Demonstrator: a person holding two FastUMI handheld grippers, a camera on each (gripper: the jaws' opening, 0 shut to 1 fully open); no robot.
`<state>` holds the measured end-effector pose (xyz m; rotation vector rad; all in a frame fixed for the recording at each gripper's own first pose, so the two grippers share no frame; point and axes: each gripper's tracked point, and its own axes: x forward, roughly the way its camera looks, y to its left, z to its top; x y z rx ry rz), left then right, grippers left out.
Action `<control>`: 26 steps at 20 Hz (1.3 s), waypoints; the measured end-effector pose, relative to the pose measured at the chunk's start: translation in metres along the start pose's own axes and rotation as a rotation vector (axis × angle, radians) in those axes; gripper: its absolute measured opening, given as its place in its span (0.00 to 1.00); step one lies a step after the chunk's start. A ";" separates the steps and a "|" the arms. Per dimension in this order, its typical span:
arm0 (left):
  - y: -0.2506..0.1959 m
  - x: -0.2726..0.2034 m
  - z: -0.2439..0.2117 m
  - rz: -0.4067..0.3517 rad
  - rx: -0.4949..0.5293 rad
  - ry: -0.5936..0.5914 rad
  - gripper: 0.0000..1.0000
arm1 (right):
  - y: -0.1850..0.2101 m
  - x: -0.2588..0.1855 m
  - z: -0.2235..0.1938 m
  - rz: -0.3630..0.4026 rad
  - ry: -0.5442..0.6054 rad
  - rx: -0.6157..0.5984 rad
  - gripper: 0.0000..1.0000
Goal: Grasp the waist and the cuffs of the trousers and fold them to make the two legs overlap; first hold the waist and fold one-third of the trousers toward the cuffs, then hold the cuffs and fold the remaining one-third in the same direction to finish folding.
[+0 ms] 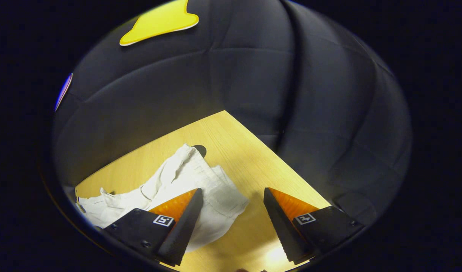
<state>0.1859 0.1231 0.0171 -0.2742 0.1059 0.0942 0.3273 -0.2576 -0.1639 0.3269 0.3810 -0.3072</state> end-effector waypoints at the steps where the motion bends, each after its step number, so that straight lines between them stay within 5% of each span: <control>1: 0.001 -0.004 0.001 0.010 0.002 0.000 0.96 | -0.001 0.002 -0.001 0.000 0.007 -0.002 0.99; 9: 0.004 -0.018 -0.016 0.040 -0.035 0.030 0.96 | 0.002 0.011 -0.013 -0.031 0.016 -0.027 0.98; 13: 0.006 -0.024 -0.035 0.069 -0.053 0.068 0.96 | 0.015 0.013 -0.020 -0.034 0.011 -0.055 0.73; 14: 0.005 -0.027 -0.038 0.070 -0.058 0.074 0.96 | 0.016 0.013 -0.020 -0.047 0.008 -0.048 0.57; 15: 0.004 -0.032 -0.044 0.066 -0.057 0.090 0.96 | 0.022 0.014 -0.024 -0.039 0.018 -0.025 0.58; 16: 0.006 -0.036 -0.047 0.073 -0.047 0.102 0.92 | 0.022 0.012 -0.022 -0.044 0.009 -0.020 0.42; 18: 0.010 -0.039 -0.051 0.086 -0.027 0.117 0.96 | 0.025 0.011 -0.024 -0.044 0.006 -0.011 0.28; 23: 0.009 -0.039 -0.057 0.084 -0.027 0.140 0.96 | 0.032 -0.006 -0.001 0.007 -0.017 0.076 0.17; 26: 0.008 -0.044 -0.056 0.077 -0.018 0.151 0.96 | 0.036 -0.046 0.029 0.024 -0.109 -0.026 0.17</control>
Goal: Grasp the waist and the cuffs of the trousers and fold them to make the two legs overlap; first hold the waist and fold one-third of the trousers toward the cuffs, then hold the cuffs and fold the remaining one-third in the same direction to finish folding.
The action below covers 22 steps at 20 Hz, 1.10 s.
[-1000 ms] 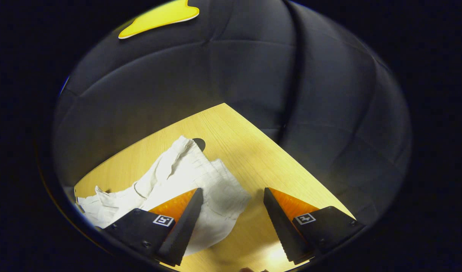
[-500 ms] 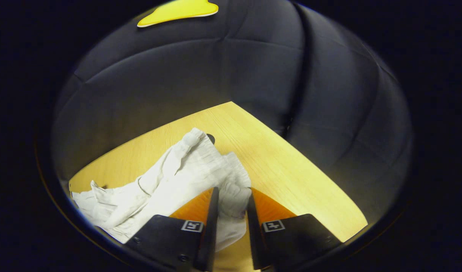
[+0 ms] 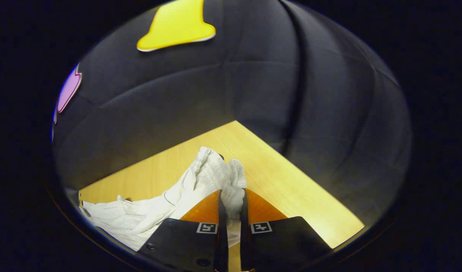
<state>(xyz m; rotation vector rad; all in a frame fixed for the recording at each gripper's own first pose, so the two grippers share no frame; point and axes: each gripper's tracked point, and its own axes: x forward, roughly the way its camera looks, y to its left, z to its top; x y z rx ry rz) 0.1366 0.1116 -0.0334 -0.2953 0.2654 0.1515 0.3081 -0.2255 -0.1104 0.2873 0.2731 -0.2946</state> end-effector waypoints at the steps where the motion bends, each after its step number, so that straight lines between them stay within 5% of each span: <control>1: -0.001 -0.002 -0.001 -0.005 0.001 0.001 0.96 | 0.004 -0.010 0.009 0.011 -0.021 -0.029 0.17; 14: 0.049 -0.046 0.003 0.017 -0.036 -0.019 0.96 | 0.092 -0.136 0.093 0.216 -0.246 -0.251 0.17; 22: 0.099 -0.033 0.015 0.043 -0.055 -0.046 0.96 | 0.053 -0.202 0.057 0.379 -0.212 -0.358 0.17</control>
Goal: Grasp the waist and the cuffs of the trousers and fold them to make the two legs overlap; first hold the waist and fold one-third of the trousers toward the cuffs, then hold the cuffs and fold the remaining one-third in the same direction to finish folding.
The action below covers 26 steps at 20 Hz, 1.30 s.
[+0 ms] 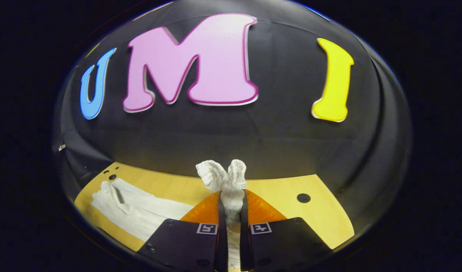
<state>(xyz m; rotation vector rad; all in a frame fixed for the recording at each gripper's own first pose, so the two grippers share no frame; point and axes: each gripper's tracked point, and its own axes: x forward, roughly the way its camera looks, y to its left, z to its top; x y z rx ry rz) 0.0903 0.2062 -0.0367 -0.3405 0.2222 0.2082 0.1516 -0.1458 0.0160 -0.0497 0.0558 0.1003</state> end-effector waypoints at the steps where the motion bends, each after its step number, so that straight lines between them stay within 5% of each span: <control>1: 0.004 0.005 0.003 -0.005 -0.012 -0.012 0.96 | 0.003 -0.003 0.000 0.015 0.006 -0.021 0.17; 8: 0.032 0.058 -0.005 -0.005 -0.150 -0.004 0.96 | 0.021 -0.031 -0.026 0.050 0.114 -0.077 0.18; 12: 0.053 0.092 -0.003 0.048 -0.138 0.013 0.96 | 0.021 -0.041 -0.032 0.049 0.186 -0.070 0.27; 13: 0.055 0.101 0.000 0.057 -0.145 0.019 0.96 | 0.023 -0.044 -0.027 0.059 0.171 -0.065 0.22; 14: 0.054 0.111 0.002 0.060 -0.152 0.025 0.96 | 0.023 -0.049 -0.024 0.071 0.160 -0.056 0.46; 15: 0.053 0.122 0.003 0.059 -0.155 0.032 0.96 | 0.028 -0.060 -0.024 0.098 0.153 -0.037 0.46; 18: 0.045 0.154 0.002 0.058 -0.099 0.059 0.96 | 0.030 -0.101 -0.031 0.108 0.131 -0.066 0.96; 22: 0.040 0.194 -0.009 0.089 -0.009 0.101 0.96 | 0.000 -0.169 -0.028 0.065 0.133 0.024 0.98; 26: 0.034 0.220 -0.018 0.111 0.016 0.121 0.96 | -0.069 -0.220 -0.023 -0.078 0.131 0.046 0.98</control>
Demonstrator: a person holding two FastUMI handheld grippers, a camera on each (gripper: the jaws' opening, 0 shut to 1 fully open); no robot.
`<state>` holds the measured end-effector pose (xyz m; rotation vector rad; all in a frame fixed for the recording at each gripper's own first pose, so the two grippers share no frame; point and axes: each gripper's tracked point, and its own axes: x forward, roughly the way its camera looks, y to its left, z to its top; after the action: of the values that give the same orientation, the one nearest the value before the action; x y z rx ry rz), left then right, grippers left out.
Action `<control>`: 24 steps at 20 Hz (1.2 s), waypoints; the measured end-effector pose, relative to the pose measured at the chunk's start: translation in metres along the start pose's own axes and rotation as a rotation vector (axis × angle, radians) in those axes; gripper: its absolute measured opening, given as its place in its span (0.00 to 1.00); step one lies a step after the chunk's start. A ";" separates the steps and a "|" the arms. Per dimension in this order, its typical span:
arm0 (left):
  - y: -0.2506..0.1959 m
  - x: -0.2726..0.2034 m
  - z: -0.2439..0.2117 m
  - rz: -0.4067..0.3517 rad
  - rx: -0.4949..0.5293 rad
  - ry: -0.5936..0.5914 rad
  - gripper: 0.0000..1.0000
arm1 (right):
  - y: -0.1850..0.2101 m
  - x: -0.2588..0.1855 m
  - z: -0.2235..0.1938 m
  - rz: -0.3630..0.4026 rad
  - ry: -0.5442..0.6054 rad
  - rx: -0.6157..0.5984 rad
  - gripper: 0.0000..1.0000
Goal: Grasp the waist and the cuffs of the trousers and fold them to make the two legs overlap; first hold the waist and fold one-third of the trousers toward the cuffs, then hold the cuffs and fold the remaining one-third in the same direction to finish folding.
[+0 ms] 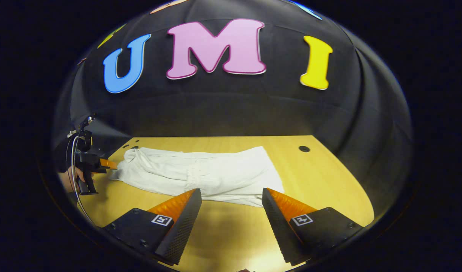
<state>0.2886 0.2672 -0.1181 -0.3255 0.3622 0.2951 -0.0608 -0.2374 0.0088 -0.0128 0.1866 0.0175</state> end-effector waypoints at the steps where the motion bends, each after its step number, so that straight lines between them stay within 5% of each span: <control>1: 0.000 0.005 -0.002 0.015 0.000 0.008 0.96 | -0.016 -0.011 0.000 -0.026 0.003 -0.003 0.98; 8: 0.003 0.030 -0.016 0.093 0.050 0.046 0.95 | -0.091 -0.086 0.009 -0.172 -0.006 0.001 0.98; 10: -0.004 0.034 -0.017 0.092 0.096 0.048 0.98 | -0.087 -0.100 0.009 -0.173 -0.021 0.024 0.98; 15: -0.007 0.033 -0.020 0.059 0.110 0.058 0.83 | -0.060 -0.113 -0.005 -0.140 0.036 0.112 0.98; 24: -0.031 0.031 -0.025 -0.027 0.117 0.090 0.12 | 0.009 -0.140 -0.018 0.004 0.071 0.053 0.99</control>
<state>0.3195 0.2372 -0.1443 -0.2287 0.4618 0.2320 -0.2017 -0.2308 0.0172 0.0396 0.2585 0.0164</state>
